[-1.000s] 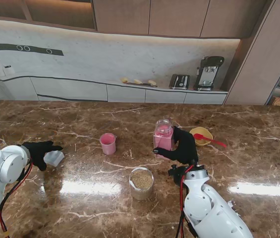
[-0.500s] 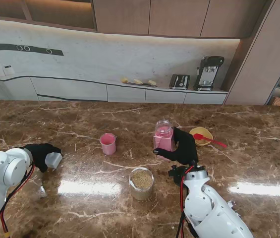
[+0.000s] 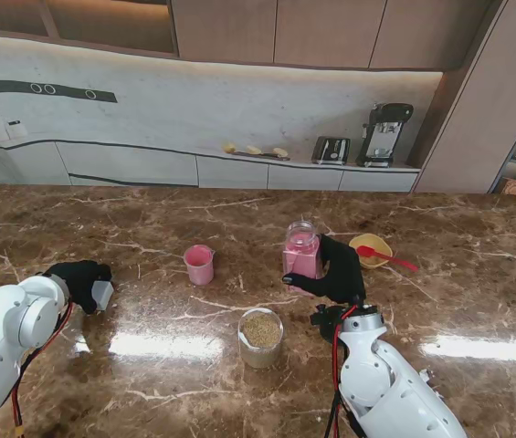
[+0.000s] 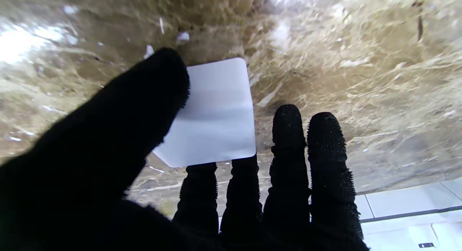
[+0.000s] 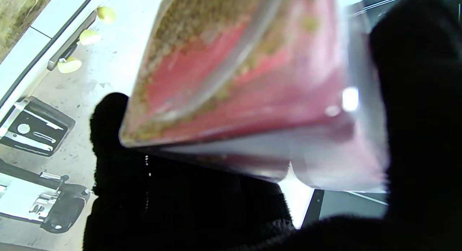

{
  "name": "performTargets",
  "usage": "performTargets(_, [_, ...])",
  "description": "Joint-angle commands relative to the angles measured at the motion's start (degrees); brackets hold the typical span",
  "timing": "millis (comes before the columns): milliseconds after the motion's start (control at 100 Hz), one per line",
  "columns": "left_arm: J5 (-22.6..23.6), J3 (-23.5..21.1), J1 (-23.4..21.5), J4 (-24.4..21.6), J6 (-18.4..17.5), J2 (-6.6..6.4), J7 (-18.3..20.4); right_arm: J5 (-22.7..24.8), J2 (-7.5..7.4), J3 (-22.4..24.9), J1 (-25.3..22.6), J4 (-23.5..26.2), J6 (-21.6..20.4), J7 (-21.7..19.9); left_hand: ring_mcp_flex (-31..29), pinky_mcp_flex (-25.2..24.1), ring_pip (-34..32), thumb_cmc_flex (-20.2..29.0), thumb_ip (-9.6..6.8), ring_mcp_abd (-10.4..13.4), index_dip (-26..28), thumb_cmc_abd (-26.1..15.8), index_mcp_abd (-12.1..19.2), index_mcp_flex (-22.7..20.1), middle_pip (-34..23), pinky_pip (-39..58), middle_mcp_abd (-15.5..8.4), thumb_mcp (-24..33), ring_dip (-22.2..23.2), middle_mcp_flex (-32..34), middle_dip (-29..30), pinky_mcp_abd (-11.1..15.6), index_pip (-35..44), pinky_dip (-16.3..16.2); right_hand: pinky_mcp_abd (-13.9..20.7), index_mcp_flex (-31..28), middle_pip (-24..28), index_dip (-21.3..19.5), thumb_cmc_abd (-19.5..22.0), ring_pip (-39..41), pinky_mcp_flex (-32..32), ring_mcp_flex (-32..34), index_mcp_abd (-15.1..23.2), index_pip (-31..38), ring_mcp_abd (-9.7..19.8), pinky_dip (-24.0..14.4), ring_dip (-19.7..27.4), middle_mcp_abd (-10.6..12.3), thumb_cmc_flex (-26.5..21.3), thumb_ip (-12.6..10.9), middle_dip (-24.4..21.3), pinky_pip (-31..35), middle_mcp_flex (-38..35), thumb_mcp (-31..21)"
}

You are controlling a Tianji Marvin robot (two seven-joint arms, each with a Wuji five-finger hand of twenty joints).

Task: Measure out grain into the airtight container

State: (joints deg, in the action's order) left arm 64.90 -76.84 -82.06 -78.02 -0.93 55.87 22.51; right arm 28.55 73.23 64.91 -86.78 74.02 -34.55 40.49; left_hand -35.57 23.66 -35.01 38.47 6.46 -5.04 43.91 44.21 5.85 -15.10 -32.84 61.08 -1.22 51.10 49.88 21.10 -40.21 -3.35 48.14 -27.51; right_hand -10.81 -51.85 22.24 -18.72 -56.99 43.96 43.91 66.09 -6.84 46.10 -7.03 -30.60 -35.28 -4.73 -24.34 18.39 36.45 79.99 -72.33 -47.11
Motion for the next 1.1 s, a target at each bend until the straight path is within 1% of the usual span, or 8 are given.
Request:
performTargets(0, [-0.5,0.9,-1.0,2.3,0.4,0.49,0.6,-0.2,0.13,0.1,-0.5,0.1,0.2,-0.6,-1.7,1.5,-1.7,3.4,0.12,-2.1,0.5,-2.7,1.7,-7.8,-2.4,2.3,-0.6,4.4,0.8,6.1,0.5,-0.5,7.3,-1.1,1.9,-7.4,5.1,-1.6,11.1,3.9,-0.1,2.8,22.1,9.3,6.8,-0.2,-0.1,9.7,-20.0,-3.7,1.7,1.5,-3.4,-21.2])
performTargets(150, [-2.0,1.5,-1.3,3.4,1.4,0.70,-1.3,-0.3,0.13,0.1,-0.5,0.1,0.2,-0.6,-3.3,3.8,-1.3,4.5,0.04,-2.9,-1.6,-2.0,1.2,-8.6,-2.2,2.7,0.3,5.2,0.3,8.2,1.5,0.1,6.4,-0.3,1.9,-7.4,5.1,-1.6,11.1,3.9,-0.1,2.8,22.1,9.3,6.8,-0.2,0.0,9.8,-19.9,-3.7,1.6,1.5,-3.4,-21.2])
performTargets(280, [-2.6,1.9,-1.5,4.3,1.6,0.89,-3.5,-0.3,0.12,0.0,-0.4,0.1,0.3,-0.7,-6.6,6.7,-1.5,7.2,-0.32,-3.3,-2.9,-4.0,1.3,-13.0,-3.1,4.5,0.0,6.4,-0.5,13.2,2.4,-0.1,7.8,0.2,1.9,-7.2,5.1,-1.6,11.2,3.9,-0.1,2.8,22.0,9.2,6.8,-0.2,0.0,9.8,-19.9,-3.7,1.6,1.5,-3.4,-21.2])
performTargets(300, [-2.8,1.9,-1.5,4.4,1.6,0.92,-3.8,-0.3,0.12,-0.1,-0.4,0.1,0.3,-0.7,-7.3,7.0,-1.2,8.2,0.47,-3.5,-4.4,-4.3,1.6,-13.4,-3.4,5.0,-0.2,6.1,2.1,13.8,2.5,-0.1,8.8,0.5,1.9,-7.2,5.1,-1.6,11.2,3.9,-0.1,2.8,22.0,9.3,6.8,-0.2,0.0,9.8,-19.9,-3.7,1.6,1.5,-3.4,-21.2])
performTargets(420, [-3.3,1.6,-1.8,5.1,1.3,1.22,-7.0,-0.3,0.10,-0.1,-0.4,0.1,0.3,-0.8,-13.3,10.3,-0.4,13.9,2.51,-5.0,-6.3,-4.0,3.0,-18.0,0.9,8.0,-0.4,2.7,8.9,22.4,-8.9,-1.3,12.8,-0.3,1.9,-7.2,5.1,-1.6,11.2,3.9,-0.1,2.8,22.0,9.3,6.8,-0.2,0.0,9.8,-19.9,-3.7,1.6,1.5,-3.3,-21.2])
performTargets(470, [-3.2,1.3,-2.0,5.2,1.1,1.37,-8.8,-0.3,0.10,-0.1,-0.4,0.1,0.3,-0.7,-15.3,11.5,-0.8,16.5,2.29,-5.5,-6.7,-4.1,3.9,-20.6,5.4,9.0,-0.6,-0.5,9.4,27.3,-13.1,-2.2,14.4,-1.0,1.9,-7.2,5.1,-1.6,11.2,3.9,-0.1,2.8,22.0,9.3,6.8,-0.2,0.0,9.8,-19.9,-3.7,1.6,1.5,-3.3,-21.2])
performTargets(590, [-3.3,-0.1,-2.8,4.7,0.7,1.82,-12.2,-0.3,0.11,-0.1,-0.4,0.1,0.3,-0.7,-17.7,13.5,-1.4,16.9,2.27,-6.1,-8.1,-4.5,5.0,-25.1,7.3,10.2,-0.9,-1.8,8.7,32.4,-14.0,-3.7,15.1,-1.2,2.0,-7.2,5.1,-1.5,11.2,3.9,-0.1,2.8,22.0,9.3,6.8,-0.2,0.0,9.7,-19.9,-3.7,1.6,1.5,-3.3,-21.2])
performTargets(1090, [-3.9,-9.1,-5.4,-5.1,-2.1,2.16,-8.0,-0.5,0.14,-0.1,-0.4,0.2,0.2,-0.8,-19.2,15.1,-3.1,15.4,2.34,-7.4,-13.7,-6.4,3.8,-27.6,11.2,11.4,2.7,-3.8,4.4,36.8,-13.7,-6.3,13.8,-1.5,2.0,-7.2,5.1,-1.5,11.3,3.9,-0.1,2.7,22.0,9.3,6.8,-0.2,0.1,9.8,-19.9,-3.7,1.6,1.5,-3.3,-21.1])
